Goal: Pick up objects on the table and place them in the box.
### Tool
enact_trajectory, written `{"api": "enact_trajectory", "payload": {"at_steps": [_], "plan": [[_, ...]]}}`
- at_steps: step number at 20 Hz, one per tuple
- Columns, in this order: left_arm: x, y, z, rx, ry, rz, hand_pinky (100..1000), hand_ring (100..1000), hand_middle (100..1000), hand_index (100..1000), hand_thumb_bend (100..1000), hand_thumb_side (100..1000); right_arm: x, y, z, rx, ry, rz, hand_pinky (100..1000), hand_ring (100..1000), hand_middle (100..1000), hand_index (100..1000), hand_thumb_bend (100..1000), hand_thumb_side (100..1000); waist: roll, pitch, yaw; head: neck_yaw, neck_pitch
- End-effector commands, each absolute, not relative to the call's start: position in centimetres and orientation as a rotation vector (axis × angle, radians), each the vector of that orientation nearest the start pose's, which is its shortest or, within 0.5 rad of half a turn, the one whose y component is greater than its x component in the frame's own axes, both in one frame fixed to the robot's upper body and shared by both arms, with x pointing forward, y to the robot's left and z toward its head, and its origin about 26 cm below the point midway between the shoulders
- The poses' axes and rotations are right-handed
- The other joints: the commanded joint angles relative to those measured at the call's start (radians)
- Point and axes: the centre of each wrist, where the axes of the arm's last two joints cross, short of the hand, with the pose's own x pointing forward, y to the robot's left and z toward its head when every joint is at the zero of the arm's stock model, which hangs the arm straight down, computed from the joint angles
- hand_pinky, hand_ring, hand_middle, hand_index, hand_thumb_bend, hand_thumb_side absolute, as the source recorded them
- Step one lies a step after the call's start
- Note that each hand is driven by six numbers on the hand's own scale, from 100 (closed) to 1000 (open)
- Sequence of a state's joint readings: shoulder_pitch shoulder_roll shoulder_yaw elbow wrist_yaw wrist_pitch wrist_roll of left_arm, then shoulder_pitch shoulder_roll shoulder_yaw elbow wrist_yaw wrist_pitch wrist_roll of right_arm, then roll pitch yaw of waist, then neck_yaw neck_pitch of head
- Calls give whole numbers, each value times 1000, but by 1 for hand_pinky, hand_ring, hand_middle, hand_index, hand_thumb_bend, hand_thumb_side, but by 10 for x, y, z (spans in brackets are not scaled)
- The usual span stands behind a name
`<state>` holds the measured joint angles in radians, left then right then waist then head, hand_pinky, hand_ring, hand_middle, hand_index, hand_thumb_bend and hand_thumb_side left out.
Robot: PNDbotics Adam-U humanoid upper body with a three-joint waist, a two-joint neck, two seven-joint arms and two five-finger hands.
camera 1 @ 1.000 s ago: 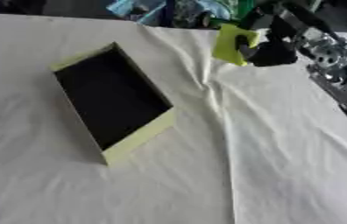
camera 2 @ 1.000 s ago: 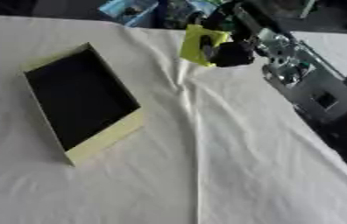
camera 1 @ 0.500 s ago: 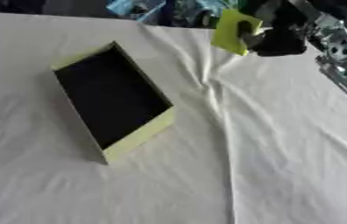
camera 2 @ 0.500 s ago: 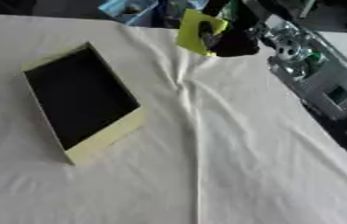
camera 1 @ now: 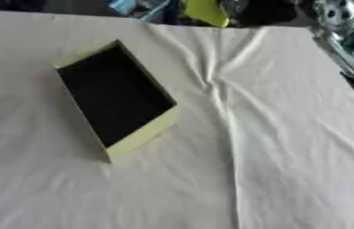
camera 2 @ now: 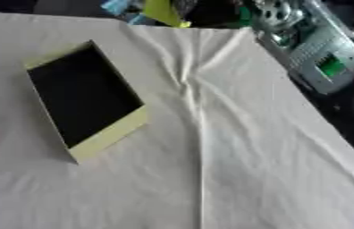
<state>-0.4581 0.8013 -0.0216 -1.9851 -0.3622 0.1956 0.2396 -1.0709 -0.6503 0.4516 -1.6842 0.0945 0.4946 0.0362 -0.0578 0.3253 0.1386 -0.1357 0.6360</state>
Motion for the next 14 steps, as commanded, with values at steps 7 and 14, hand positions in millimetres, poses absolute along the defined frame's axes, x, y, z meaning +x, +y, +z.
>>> {"api": "enact_trajectory", "payload": {"at_steps": [7,14], "plan": [[292,309,314,1250,-2310,-552,605,723,698,795,100,577,375,-109,346,-607,-2082,1055,155,100,100,199,100,100,8,-47,21,-15,13],[292,309,317,1259,-2337,-531,605,724,698,794,100,584,393,-75,315,-620,-2040,1144,152,100,100,198,100,100,6,-45,32,-17,9]]}}
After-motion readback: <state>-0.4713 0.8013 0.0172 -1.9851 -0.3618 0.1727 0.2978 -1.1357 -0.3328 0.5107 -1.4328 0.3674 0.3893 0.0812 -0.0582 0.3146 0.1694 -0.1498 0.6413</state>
